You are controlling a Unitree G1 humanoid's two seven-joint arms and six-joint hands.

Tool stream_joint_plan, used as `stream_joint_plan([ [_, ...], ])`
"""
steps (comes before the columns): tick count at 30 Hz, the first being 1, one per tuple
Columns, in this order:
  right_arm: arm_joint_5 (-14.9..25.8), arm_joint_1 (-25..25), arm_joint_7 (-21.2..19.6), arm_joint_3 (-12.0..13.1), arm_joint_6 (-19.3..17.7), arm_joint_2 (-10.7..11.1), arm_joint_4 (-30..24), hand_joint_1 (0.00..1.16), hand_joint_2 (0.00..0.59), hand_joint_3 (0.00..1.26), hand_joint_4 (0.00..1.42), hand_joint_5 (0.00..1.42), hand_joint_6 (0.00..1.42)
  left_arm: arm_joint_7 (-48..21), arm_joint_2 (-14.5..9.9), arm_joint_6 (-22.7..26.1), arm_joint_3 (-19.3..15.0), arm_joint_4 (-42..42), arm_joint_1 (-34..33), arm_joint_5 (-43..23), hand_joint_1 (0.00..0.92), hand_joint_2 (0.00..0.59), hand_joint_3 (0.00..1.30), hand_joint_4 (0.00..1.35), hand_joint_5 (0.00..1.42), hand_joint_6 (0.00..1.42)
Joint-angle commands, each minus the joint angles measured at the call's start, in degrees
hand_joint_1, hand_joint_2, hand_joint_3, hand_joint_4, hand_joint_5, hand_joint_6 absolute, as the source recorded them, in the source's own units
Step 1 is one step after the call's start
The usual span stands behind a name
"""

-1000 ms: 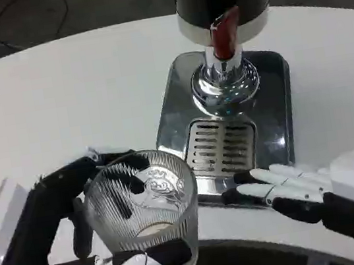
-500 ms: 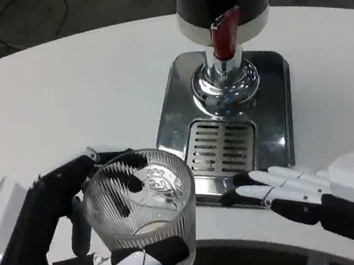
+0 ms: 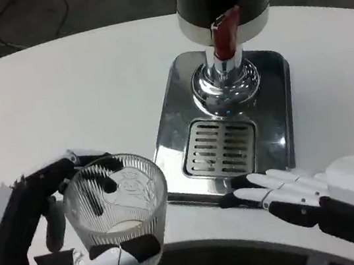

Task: Grasp the cup under the faucet to collect the drink, then remove the cup.

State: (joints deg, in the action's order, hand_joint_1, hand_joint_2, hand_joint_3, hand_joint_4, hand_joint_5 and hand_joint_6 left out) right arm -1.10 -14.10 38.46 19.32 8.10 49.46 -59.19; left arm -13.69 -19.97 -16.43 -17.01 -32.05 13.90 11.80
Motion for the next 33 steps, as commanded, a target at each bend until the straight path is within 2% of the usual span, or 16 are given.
stream_joint_plan([
  [1, -0.4, 0.1, 0.0, -0.5, 0.4, -0.5, -0.8, 0.54, 0.506, 0.09, 0.00, 0.00, 0.00, 2.5, -2.0, -3.7, -0.6, 6.8, -5.3, 1.2, 0.736, 0.000, 0.82, 0.99, 1.16, 1.28],
  [5, -0.5, 0.1, 0.1, -0.5, 0.6, -0.6, -0.8, 0.54, 0.506, 0.09, 0.00, 0.00, 0.00, 4.8, -3.5, -6.1, 0.5, 16.0, -12.4, 3.3, 0.729, 0.000, 0.82, 0.98, 1.16, 1.28],
  [10, -0.7, 0.0, 0.1, -0.3, 0.6, -1.0, -0.8, 0.54, 0.506, 0.09, 0.00, 0.00, 0.00, 7.5, -4.1, -7.3, 3.9, 25.8, -20.7, 6.5, 0.707, 0.000, 0.82, 0.98, 1.16, 1.28],
  [17, -0.7, -0.4, 0.2, 0.0, 0.3, -1.7, -0.8, 0.54, 0.506, 0.09, 0.00, 0.00, 0.00, 11.2, -3.3, -7.3, 9.4, 35.7, -30.1, 10.1, 0.700, 0.001, 0.82, 0.98, 1.16, 1.28],
  [22, -0.5, -1.2, 0.3, 0.8, -0.4, -2.0, -0.8, 0.54, 0.506, 0.09, 0.00, 0.00, 0.00, 16.5, -2.7, -8.6, 15.0, 47.3, -38.3, 14.8, 0.696, 0.007, 0.81, 0.98, 1.16, 1.28],
  [29, -0.2, -3.4, 0.3, 1.7, -2.0, -2.4, -0.8, 0.54, 0.506, 0.09, 0.00, 0.00, 0.00, 21.8, -2.5, -10.9, 20.3, 60.1, -47.0, 18.1, 0.675, 0.010, 0.81, 0.98, 1.18, 1.28],
  [33, -0.2, -4.7, 0.1, 1.9, -3.3, -2.5, -0.8, 0.54, 0.506, 0.09, 0.00, 0.00, 0.00, 27.3, -0.7, -11.5, 22.6, 66.2, -51.3, 19.9, 0.668, 0.011, 0.81, 0.98, 1.18, 1.28],
])
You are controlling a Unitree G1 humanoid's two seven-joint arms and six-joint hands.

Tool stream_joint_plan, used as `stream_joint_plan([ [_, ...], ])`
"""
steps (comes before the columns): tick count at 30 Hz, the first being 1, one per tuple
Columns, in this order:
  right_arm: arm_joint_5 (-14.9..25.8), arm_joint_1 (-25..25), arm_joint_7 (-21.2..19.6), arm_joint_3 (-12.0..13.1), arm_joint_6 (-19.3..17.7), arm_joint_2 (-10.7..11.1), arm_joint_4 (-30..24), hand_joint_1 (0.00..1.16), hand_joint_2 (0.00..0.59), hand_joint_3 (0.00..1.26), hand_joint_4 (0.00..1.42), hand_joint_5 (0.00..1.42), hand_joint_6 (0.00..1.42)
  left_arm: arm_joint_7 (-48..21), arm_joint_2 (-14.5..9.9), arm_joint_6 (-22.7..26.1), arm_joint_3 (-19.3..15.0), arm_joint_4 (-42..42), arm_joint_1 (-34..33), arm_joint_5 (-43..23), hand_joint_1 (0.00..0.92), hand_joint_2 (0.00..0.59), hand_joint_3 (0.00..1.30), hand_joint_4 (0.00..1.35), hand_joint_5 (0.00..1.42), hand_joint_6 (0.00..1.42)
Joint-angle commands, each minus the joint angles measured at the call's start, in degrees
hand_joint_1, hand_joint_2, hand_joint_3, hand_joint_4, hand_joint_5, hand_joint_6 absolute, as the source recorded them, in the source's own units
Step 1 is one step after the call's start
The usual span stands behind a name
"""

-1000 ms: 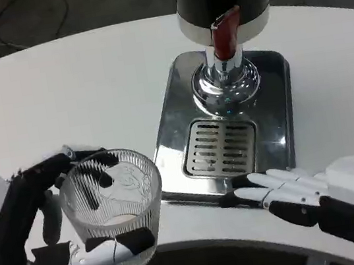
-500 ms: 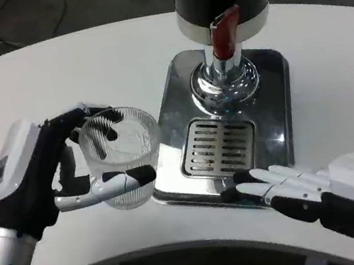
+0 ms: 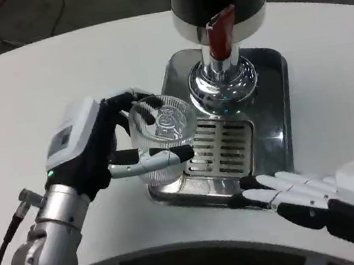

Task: Grasp the cup under the faucet to collect the drink, then remove the cup.

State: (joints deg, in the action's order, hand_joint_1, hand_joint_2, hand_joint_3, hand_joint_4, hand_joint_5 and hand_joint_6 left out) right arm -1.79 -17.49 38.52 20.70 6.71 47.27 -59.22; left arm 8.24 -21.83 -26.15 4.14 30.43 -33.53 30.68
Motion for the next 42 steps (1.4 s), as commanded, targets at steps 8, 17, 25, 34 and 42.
stream_joint_plan([
  [8, 1.9, -4.7, 0.3, 3.7, -4.1, -0.2, -0.8, 0.54, 0.506, 0.09, 0.00, 0.00, 0.00, 17.3, 6.0, -0.8, 4.4, 9.3, -4.3, 3.2, 0.641, 0.012, 0.81, 0.98, 1.19, 1.28],
  [17, 2.7, -6.4, 0.1, 4.8, -5.0, 0.1, -0.8, 0.54, 0.506, 0.09, 0.00, 0.00, 0.00, 22.3, 7.8, 0.0, 8.2, 15.4, -6.9, 5.2, 0.628, 0.008, 0.80, 0.98, 1.19, 1.28],
  [25, 2.7, -6.9, -0.2, 4.9, -5.1, 0.0, -0.8, 0.54, 0.506, 0.09, 0.00, 0.00, 0.00, 25.5, 9.0, 1.3, 11.0, 19.5, -9.2, 6.1, 0.620, 0.010, 0.80, 0.99, 1.19, 1.27],
  [34, 2.8, -8.2, -0.4, 5.5, -5.9, -0.6, -0.8, 0.55, 0.506, 0.08, 0.00, 0.00, 0.00, 26.2, 11.6, 4.7, 13.9, 22.5, -12.2, 6.3, 0.593, 0.017, 0.80, 0.99, 1.21, 1.27],
  [42, 3.2, -10.1, -0.4, 7.5, -7.0, -1.3, -0.8, 0.55, 0.506, 0.09, 0.00, 0.00, 0.00, 26.0, 12.6, 5.9, 14.6, 22.9, -12.9, 5.9, 0.586, 0.015, 0.80, 0.99, 1.21, 1.27],
])
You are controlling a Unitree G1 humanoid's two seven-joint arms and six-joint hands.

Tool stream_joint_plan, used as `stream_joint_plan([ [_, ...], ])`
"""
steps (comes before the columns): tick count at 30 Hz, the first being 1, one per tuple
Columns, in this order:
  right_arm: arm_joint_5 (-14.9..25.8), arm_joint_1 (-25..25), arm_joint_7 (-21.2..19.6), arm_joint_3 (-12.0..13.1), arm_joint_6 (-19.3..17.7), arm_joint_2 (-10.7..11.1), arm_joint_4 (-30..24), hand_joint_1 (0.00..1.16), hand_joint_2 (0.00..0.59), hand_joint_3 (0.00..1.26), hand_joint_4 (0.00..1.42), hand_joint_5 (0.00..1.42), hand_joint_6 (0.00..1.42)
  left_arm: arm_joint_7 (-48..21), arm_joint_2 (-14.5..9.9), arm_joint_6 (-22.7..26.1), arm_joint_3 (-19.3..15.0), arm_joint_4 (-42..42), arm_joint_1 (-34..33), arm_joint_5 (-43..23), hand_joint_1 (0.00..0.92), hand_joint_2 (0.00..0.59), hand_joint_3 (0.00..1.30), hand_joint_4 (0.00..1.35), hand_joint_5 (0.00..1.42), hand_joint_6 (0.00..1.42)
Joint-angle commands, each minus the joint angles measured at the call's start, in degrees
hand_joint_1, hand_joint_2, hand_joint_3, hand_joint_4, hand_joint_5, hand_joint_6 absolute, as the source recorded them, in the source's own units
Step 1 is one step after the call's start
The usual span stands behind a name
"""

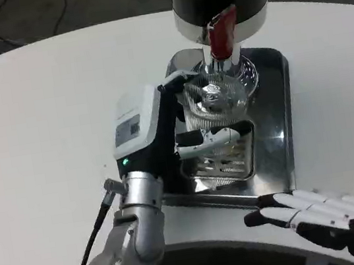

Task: Grasp the cup under the faucet to collect the drink, then remove the cup.

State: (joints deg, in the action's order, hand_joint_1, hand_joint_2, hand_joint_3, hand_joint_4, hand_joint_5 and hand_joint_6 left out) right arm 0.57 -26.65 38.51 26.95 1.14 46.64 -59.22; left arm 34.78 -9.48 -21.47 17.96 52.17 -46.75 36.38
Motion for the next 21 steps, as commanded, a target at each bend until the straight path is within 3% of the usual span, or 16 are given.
stream_joint_plan([
  [1, 0.9, -1.1, -0.4, 1.5, -1.6, -0.7, -0.8, 0.55, 0.506, 0.09, 0.00, 0.00, 0.00, -0.5, 0.3, 1.3, 0.9, 1.2, 0.3, 0.1, 0.585, 0.015, 0.80, 0.99, 1.21, 1.27],
  [21, 1.6, -1.6, -1.1, 1.9, -1.8, -1.4, -0.8, 0.55, 0.506, 0.09, 0.00, 0.00, 0.00, 3.5, -1.5, 0.4, 0.1, 0.4, 2.7, -1.1, 0.549, 0.000, 0.78, 0.90, 1.21, 1.27],
])
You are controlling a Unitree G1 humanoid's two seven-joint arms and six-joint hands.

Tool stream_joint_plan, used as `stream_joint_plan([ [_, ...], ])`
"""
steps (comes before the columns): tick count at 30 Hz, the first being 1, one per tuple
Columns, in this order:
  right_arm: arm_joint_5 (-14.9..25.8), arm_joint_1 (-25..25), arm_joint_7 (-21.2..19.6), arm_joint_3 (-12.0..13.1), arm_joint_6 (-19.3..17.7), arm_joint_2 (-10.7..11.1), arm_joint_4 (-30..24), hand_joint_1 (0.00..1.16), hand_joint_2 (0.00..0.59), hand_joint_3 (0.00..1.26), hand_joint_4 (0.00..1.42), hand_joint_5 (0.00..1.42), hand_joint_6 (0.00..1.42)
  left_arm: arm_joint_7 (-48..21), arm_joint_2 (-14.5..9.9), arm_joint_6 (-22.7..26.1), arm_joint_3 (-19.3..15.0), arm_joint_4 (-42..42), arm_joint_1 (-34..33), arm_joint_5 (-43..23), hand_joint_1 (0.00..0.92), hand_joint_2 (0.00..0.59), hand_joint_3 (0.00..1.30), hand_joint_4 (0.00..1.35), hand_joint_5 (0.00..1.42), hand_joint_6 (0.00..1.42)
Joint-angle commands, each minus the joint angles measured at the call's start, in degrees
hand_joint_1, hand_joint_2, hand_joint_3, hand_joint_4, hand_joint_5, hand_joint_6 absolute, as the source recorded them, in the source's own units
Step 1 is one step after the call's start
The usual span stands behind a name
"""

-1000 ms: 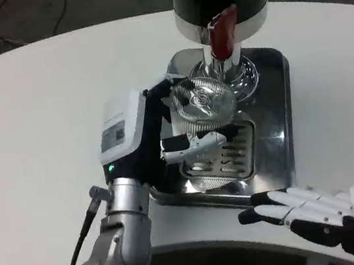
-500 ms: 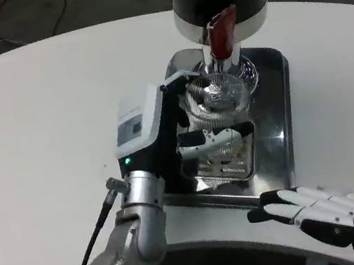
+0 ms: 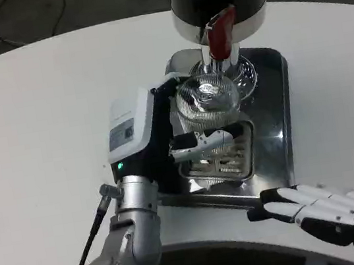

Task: Grasp the cup under the faucet to collect the drink, then remove the cup.

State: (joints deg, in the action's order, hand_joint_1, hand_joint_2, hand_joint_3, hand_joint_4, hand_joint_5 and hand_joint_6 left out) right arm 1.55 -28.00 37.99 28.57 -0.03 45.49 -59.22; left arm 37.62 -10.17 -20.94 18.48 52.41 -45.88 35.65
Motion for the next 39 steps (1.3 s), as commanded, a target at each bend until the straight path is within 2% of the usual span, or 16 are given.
stream_joint_plan([
  [1, 0.7, -0.3, -0.6, 0.4, -0.5, -0.2, -0.8, 0.55, 0.506, 0.09, 0.00, 0.00, 0.00, -0.1, -0.9, -0.2, -0.3, 0.4, 1.9, -0.5, 0.546, 0.000, 0.77, 0.89, 1.21, 1.27],
  [3, 0.8, -0.3, -0.7, 0.5, -0.5, -0.3, -0.8, 0.55, 0.506, 0.09, 0.00, 0.00, 0.00, -1.5, -1.0, -0.3, -0.2, 0.8, 2.0, -0.9, 0.544, 0.000, 0.77, 0.89, 1.21, 1.27],
  [5, 0.9, -0.3, -0.8, 0.5, -0.4, -0.3, -0.8, 0.55, 0.506, 0.09, 0.00, 0.00, 0.00, -2.6, -1.1, -0.3, 0.0, 1.0, 1.9, -1.2, 0.477, 0.014, 0.64, 0.73, 1.06, 1.17],
  [6, 1.0, -0.3, -0.8, 0.4, -0.4, -0.3, -0.8, 0.55, 0.506, 0.09, 0.00, 0.00, 0.00, -3.0, -1.0, -0.3, 0.2, 1.0, 1.9, -1.4, 0.440, 0.024, 0.61, 0.70, 1.05, 1.13],
  [8, 1.0, -0.3, -0.9, 0.4, -0.3, -0.3, -0.8, 0.55, 0.506, 0.09, 0.00, 0.00, 0.00, -4.1, -1.0, -0.5, 0.4, 1.2, 1.8, -1.6, 0.386, 0.034, 0.58, 0.68, 1.02, 1.10],
  [10, 1.0, -0.4, -1.0, 0.3, -0.2, -0.4, -0.8, 0.55, 0.506, 0.09, 0.00, 0.00, 0.00, -5.0, -0.9, -0.7, 0.4, 1.5, 1.7, -1.7, 0.318, 0.069, 0.55, 0.65, 0.98, 1.05],
  [12, 1.0, -0.4, -1.0, 0.3, -0.1, -0.4, -0.8, 0.55, 0.506, 0.09, 0.00, 0.00, 0.00, -5.4, -0.9, -0.8, 0.5, 1.5, 1.8, -1.9, 0.289, 0.080, 0.54, 0.64, 0.98, 1.03],
  [18, 0.9, -0.3, -1.1, -0.1, 0.2, -0.5, -0.8, 0.55, 0.506, 0.09, 0.00, 0.00, 0.00, -5.0, -0.9, -1.1, 0.4, 1.3, 2.1, -1.9, 0.260, 0.091, 0.52, 0.59, 0.95, 0.97],
  [22, 0.9, 0.0, -1.2, -0.3, 0.7, -0.5, -0.8, 0.55, 0.506, 0.09, 0.00, 0.00, 0.00, -3.1, -0.8, -1.0, 0.0, 1.0, 2.7, -1.8, 0.227, 0.082, 0.47, 0.51, 0.84, 0.88],
  [30, 0.8, 0.9, -1.5, -1.3, 1.6, -0.4, -0.8, 0.55, 0.506, 0.09, 0.00, 0.00, 0.00, -2.3, -1.3, -1.1, -0.2, 1.5, 2.5, -1.8, 0.204, 0.068, 0.39, 0.44, 0.74, 0.76],
  [32, 0.9, 1.0, -1.6, -1.4, 1.8, -0.4, -0.8, 0.55, 0.506, 0.09, 0.00, 0.00, 0.00, -3.4, -1.4, -1.3, -0.2, 1.9, 2.3, -2.2, 0.186, 0.055, 0.16, 0.24, 0.51, 0.53],
  [34, 1.1, 1.1, -1.7, -1.5, 1.9, -0.4, -0.8, 0.55, 0.506, 0.10, 0.00, 0.00, 0.00, -5.0, -1.3, -1.5, -0.2, 2.3, 2.1, -2.6, 0.152, 0.037, 0.03, 0.11, 0.36, 0.41],
  [36, 1.2, 0.9, -1.8, -1.6, 2.0, -0.5, -0.8, 0.55, 0.506, 0.10, 0.00, 0.00, 0.00, -6.3, -1.2, -1.6, -0.2, 2.5, 1.9, -2.8, 0.139, 0.034, 0.00, 0.01, 0.24, 0.28],
  [39, 1.2, 0.7, -1.8, -1.5, 2.0, -0.6, -0.8, 0.55, 0.506, 0.10, 0.00, 0.00, 0.00, -8.0, -1.2, -1.4, -0.2, 2.3, 1.9, -3.1, 0.139, 0.031, 0.00, 0.00, 0.17, 0.19],
])
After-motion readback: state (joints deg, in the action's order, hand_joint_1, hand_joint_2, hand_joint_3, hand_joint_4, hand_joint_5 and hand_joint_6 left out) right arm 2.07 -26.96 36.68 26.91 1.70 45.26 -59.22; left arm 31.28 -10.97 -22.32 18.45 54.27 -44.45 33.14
